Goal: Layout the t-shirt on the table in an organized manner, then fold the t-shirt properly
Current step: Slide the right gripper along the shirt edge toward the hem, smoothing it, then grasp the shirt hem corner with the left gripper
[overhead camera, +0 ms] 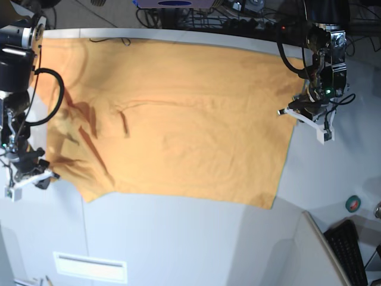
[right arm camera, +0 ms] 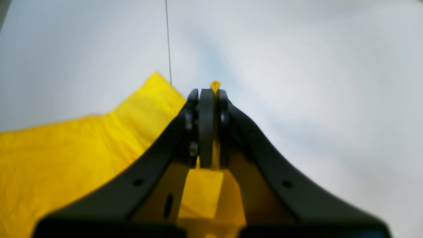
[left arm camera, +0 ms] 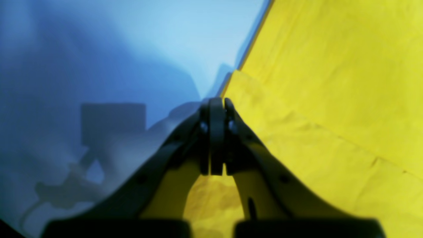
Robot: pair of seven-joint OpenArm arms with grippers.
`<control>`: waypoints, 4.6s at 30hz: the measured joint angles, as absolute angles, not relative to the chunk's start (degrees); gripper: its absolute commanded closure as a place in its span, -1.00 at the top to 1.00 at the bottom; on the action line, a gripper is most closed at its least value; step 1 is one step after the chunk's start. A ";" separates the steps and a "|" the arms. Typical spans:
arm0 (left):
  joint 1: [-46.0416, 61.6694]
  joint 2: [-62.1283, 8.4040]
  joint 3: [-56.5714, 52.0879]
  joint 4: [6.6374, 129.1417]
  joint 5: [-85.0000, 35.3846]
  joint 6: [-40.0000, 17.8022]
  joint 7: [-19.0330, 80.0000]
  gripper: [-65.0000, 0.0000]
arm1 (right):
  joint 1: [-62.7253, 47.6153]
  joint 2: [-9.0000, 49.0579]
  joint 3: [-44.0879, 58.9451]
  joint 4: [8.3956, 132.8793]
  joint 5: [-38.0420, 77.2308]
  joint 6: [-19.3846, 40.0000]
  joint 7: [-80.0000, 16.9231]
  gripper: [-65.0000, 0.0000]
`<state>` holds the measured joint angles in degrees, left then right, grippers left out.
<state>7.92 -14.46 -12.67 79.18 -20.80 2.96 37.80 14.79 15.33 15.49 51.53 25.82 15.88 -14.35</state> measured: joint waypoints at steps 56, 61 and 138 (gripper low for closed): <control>-11.44 -18.20 -4.69 66.87 -20.80 2.72 45.47 -0.91 | 17.76 15.59 15.27 53.89 25.82 16.08 -8.86 -1.00; -24.01 -18.44 -4.91 50.24 -20.40 2.83 45.06 0.34 | 17.63 15.55 15.20 53.91 25.69 16.10 -8.97 -1.00; -0.64 -12.86 -15.97 91.61 -20.88 -1.52 62.65 0.43 | 15.18 15.88 15.27 54.04 25.65 16.05 -8.82 -1.00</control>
<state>-0.64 -12.86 -15.97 91.61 -20.88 -1.52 62.65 15.18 15.88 15.27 54.04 25.65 16.05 -8.82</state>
